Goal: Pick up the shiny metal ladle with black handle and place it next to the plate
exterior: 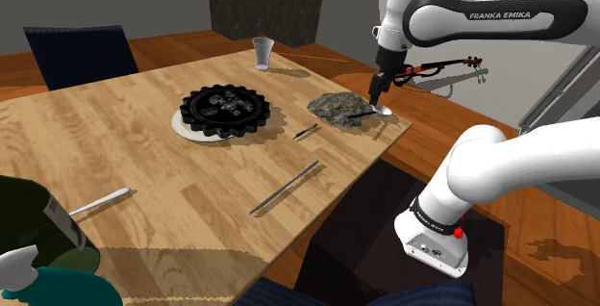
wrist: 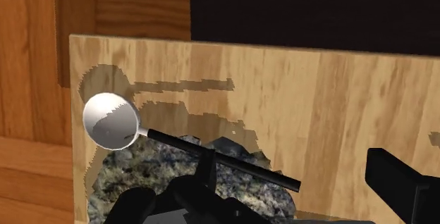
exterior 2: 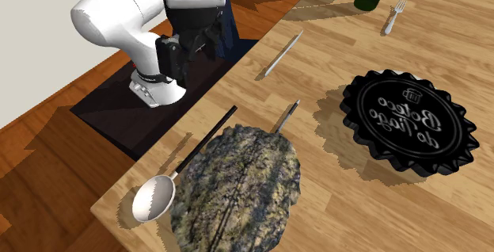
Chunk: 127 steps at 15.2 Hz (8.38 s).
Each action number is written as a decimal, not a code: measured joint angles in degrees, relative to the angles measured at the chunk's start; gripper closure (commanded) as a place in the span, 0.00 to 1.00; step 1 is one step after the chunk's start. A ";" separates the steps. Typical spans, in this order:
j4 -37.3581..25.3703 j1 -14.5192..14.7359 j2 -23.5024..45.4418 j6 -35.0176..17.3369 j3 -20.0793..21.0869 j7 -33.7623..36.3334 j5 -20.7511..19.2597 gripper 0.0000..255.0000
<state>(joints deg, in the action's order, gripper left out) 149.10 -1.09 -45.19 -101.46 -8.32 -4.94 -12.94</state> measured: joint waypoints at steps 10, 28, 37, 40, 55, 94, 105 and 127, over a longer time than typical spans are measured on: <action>8.74 -5.93 5.59 -18.55 -9.02 -12.07 -17.89 0.00; 9.66 -10.81 20.45 -38.41 -16.81 -14.68 -31.32 0.00; 9.66 -10.82 20.47 -38.42 -16.83 -14.67 -31.32 1.00; 9.67 -10.81 20.48 -38.43 -16.82 -14.68 -31.32 1.00; 4.74 -9.20 11.48 -25.18 -14.43 -20.57 -25.54 1.00; -21.44 6.23 28.21 -4.89 12.05 2.74 -7.00 1.00; -25.15 8.11 36.43 -7.36 15.43 9.20 -6.82 1.00; -16.74 7.54 43.52 -21.77 15.24 15.44 -10.71 1.00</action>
<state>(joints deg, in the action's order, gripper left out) 132.36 6.46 -1.68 -123.23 6.92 10.51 -23.65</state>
